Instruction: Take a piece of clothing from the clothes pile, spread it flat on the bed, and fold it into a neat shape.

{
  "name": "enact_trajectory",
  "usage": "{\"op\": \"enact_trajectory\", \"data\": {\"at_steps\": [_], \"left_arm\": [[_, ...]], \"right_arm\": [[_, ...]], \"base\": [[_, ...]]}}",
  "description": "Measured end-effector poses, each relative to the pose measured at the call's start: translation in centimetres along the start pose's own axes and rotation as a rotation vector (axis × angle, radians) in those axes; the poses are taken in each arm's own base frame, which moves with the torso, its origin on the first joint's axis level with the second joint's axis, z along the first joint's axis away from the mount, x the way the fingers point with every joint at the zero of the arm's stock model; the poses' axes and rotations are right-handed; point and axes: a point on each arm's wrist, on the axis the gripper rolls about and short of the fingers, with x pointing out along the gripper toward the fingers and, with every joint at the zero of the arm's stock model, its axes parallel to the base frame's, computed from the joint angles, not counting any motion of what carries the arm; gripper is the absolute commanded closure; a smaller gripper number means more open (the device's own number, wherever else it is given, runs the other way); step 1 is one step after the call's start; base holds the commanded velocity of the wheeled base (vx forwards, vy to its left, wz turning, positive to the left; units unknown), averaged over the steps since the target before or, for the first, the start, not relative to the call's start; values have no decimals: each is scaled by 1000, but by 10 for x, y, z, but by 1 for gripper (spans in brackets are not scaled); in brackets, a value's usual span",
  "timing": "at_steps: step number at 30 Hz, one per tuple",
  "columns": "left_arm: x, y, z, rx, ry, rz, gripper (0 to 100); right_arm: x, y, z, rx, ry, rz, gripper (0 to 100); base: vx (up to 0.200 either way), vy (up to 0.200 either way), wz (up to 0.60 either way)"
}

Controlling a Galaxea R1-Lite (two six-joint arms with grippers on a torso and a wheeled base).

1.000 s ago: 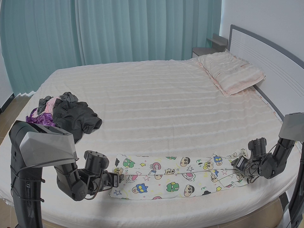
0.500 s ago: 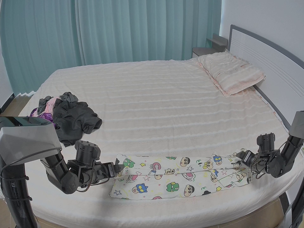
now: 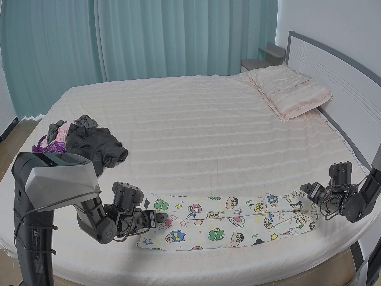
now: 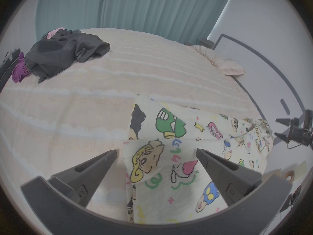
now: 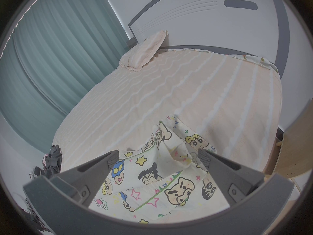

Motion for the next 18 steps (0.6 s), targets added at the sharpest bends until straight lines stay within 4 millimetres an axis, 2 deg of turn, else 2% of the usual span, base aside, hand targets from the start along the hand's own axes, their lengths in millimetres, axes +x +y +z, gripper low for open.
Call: {"op": "enact_trajectory", "data": {"at_steps": [6,15,16,18], "left_arm": [[12,1,-6,23,61,24,0],[22,-5,-4,32,80,25,0],[23,-6,-4,34,81,21,100],[24,-7,-4,35,82,16,100]], "right_arm": [[-6,2,1,-2,-11,16,0],[-11,4,3,-3,-19,26,0],[-11,4,3,-2,-20,27,0],[-11,4,2,-4,-18,30,0]], "base": [[0,0,0],[0,0,0],[0,0,0],[0,0,0]]}}
